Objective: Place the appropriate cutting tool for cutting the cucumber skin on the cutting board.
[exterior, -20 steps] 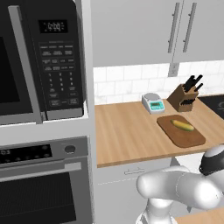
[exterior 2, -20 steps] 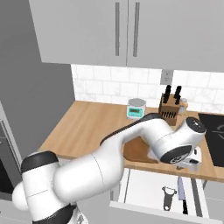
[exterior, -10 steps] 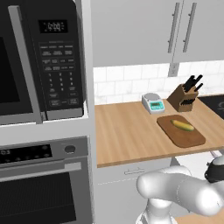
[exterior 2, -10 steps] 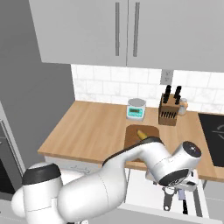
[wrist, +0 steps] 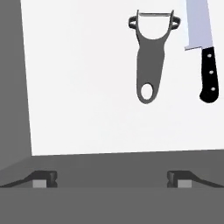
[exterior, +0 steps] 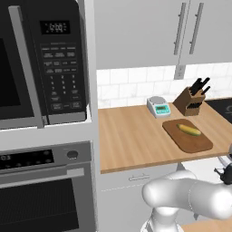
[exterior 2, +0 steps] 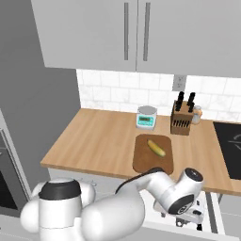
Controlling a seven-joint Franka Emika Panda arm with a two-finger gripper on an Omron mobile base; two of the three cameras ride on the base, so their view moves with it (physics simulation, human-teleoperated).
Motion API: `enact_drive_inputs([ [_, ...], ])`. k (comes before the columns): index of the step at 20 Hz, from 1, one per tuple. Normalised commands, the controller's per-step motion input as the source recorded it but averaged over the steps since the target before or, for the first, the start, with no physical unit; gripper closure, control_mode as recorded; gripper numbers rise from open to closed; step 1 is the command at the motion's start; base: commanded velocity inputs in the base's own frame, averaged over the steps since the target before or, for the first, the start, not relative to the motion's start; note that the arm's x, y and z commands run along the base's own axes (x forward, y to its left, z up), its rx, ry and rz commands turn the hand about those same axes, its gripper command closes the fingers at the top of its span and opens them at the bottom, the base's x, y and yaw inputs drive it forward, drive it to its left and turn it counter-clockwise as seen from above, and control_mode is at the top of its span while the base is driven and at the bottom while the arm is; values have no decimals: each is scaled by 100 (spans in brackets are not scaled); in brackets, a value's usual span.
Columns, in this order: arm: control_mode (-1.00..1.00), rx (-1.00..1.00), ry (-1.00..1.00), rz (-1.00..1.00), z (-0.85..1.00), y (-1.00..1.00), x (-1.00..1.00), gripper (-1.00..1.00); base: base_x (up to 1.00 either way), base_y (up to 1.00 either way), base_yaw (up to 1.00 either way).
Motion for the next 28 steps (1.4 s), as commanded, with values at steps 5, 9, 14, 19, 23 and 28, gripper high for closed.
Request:
enact_drive_inputs([
  [5, -100, 7, 5, 0, -24, -25, -6, -100, 0, 0, 0],
  [9, -100, 2, 0, 1, -8, -4, -49, -100, 0, 0, 0],
  [14, -100, 0, 7, 0, -4, 10, -72, -100, 0, 0, 0],
  [19, -100, 0, 15, 0, 0, 27, -88, -100, 0, 0, 0],
  [23, -100, 0, 17, 0, 2, 17, -40, -100, 0, 0, 0],
  [28, -100, 10, 2, 9, 5, -43, 63, -100, 0, 0, 0],
])
